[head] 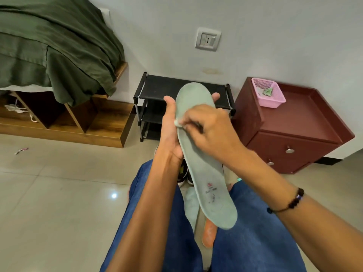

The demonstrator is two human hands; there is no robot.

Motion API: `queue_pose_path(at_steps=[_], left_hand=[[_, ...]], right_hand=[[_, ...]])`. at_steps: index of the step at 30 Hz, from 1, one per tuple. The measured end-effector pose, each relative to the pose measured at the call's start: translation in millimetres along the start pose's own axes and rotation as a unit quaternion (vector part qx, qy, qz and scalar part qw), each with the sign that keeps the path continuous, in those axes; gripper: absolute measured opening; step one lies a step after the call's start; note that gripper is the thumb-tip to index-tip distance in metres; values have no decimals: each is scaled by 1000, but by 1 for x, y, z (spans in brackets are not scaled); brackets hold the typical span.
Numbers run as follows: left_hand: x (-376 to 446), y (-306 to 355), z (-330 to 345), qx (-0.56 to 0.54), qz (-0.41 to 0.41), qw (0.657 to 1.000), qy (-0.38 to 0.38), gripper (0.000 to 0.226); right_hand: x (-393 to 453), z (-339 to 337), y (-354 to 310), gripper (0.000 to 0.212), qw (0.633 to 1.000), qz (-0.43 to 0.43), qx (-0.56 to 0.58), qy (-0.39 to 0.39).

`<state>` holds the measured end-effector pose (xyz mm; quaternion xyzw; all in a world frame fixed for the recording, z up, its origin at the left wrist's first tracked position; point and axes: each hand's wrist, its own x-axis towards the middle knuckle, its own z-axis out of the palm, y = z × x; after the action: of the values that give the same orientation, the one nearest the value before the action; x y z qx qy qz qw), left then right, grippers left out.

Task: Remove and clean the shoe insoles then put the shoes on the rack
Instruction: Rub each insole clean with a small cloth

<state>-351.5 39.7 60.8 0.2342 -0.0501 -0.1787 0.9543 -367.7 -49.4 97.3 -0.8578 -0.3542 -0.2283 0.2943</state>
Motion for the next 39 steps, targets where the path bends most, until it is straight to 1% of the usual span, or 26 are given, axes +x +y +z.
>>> queue_pose_path(at_steps=[1, 3, 5, 6, 7, 8, 10, 11, 13, 15, 19, 22, 25, 27, 29, 35, 36, 39], left_hand=[[-1, 0, -3, 6, -1, 1000, -8, 94], [-3, -3, -2, 11, -10, 1000, -13, 96], [-3, -7, 2, 11, -29, 999, -19, 100], [-1, -8, 6, 7, -30, 999, -17, 100], [0, -9, 8, -3, -24, 1000, -11, 100], [2, -9, 9, -17, -13, 1000, -6, 99], [6, -8, 7, -30, 6, 1000, -9, 99], [6, -8, 6, -27, 7, 999, -16, 100], [3, -9, 7, -28, -4, 999, -38, 99], [0, -8, 8, -37, -12, 999, -32, 91], [-4, -1, 5, -24, 6, 999, 20, 63], [-5, 5, 8, 38, -9, 998, 51, 44], [-3, 9, 5, 95, -46, 992, 64, 49], [-4, 10, 2, 104, -73, 990, 59, 53], [-5, 8, 0, 91, -80, 991, 48, 56], [-10, 5, 0, 10, -14, 1000, -26, 58], [-10, 4, 0, -4, -5, 1000, -26, 59], [-8, 1, 2, -9, 40, 999, 14, 62]], right_hand=[[-10, 1, -2, 11, 1000, -19, 5, -13], [-24, 0, -2, 14, 997, -53, -28, -40], [-26, -9, 2, 15, 995, -37, -71, -51], [-25, -14, 4, 13, 997, -9, -62, -52], [-24, -19, 5, 11, 998, 29, -25, -52], [-22, -23, 6, 10, 995, 77, 37, -45], [-18, -25, 8, 12, 973, 174, 151, 5], [-17, -22, 7, 13, 963, 203, 173, 38], [-14, -13, 4, 10, 954, 224, 173, 95], [-11, -2, 1, 6, 953, 219, 149, 149], [-2, 17, 1, 6, 944, 187, 91, 256], [4, 26, 12, 7, 939, 184, 42, 286], [5, 23, 27, 5, 949, 155, -24, 272], [3, 20, 31, 5, 957, 120, -75, 254], [3, 16, 34, 6, 958, 98, -108, 248], [14, 10, 33, 7, 954, 63, -160, 246], [16, 9, 32, 7, 954, 62, -153, 249], [27, 1, 28, 7, 958, 62, -99, 261]])
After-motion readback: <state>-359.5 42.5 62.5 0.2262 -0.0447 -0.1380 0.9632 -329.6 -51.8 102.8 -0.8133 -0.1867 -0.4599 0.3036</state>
